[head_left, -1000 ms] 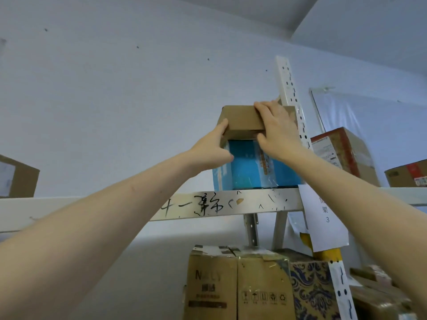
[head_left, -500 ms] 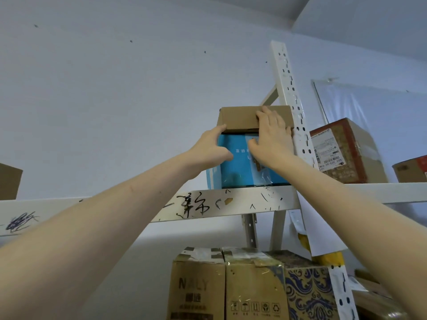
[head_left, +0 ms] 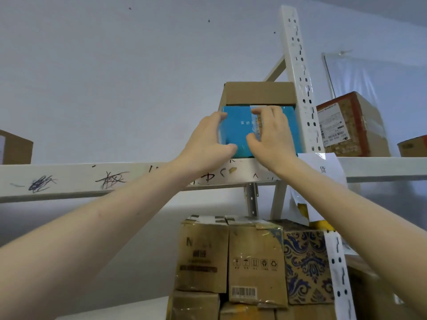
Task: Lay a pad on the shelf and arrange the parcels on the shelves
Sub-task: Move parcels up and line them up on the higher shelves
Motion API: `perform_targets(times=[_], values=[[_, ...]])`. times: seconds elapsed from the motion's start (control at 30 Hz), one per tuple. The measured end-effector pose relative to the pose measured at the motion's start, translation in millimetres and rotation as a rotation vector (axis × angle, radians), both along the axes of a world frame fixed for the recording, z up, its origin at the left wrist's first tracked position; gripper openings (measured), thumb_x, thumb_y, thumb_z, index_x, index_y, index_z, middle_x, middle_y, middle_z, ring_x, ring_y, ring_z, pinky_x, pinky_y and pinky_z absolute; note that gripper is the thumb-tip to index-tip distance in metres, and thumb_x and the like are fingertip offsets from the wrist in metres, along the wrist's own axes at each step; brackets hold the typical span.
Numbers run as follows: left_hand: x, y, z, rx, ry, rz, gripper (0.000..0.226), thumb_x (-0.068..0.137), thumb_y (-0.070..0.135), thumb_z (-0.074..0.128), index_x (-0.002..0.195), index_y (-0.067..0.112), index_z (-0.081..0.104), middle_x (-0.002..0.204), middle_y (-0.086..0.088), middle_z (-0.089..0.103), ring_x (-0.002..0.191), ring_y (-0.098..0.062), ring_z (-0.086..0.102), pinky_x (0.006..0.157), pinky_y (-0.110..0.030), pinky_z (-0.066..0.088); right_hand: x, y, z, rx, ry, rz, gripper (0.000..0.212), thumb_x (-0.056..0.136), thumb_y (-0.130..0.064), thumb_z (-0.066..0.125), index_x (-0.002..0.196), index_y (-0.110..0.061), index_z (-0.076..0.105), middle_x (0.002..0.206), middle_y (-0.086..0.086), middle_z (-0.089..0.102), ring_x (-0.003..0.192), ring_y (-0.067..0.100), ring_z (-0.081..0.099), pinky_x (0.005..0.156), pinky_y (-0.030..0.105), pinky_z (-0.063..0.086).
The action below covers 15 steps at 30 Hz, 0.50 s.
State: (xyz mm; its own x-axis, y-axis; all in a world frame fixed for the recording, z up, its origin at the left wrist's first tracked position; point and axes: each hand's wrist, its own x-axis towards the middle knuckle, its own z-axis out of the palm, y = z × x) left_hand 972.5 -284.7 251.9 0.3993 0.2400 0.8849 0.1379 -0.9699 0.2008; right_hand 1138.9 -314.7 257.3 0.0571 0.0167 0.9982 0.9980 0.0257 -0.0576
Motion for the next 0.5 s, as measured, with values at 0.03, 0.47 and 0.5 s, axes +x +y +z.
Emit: perform_targets(times=[0.03,0.47,0.5], values=[[-3,0,-13,0.024,-0.029,-0.015,0.059,0.084,0.011,0.061,0.139,0.018,0.040,0.141,0.004,0.043,0.127,-0.009,0.041,0.100,-0.020,0.035,-9,-2,-13,0.008,-0.053,0.037,0.042,0.081,-0.011,0.057,0.123,-0.009,0.052,0.124,0.008,0.048,0.113,0.021,0.046,0.095,0.035,0.041],[-48,37,-129,-0.019,-0.038,0.038,0.027,0.079,0.007,0.060,0.105,0.017,0.059,0.104,0.004,0.057,0.095,-0.008,0.052,0.076,-0.015,0.044,-80,-4,-149,-0.249,-0.038,0.132,0.030,0.086,-0.018,0.058,0.115,-0.018,0.053,0.102,-0.010,0.048,0.086,0.004,0.048,0.068,0.026,0.048],[-53,40,-139,-0.032,-0.039,0.059,0.030,0.080,0.007,0.060,0.108,0.017,0.057,0.107,0.004,0.055,0.097,-0.007,0.049,0.079,-0.013,0.041,-84,-3,-161,-0.263,0.024,0.111,0.034,0.086,-0.018,0.059,0.119,-0.018,0.051,0.106,-0.009,0.047,0.088,0.004,0.048,0.068,0.024,0.047]])
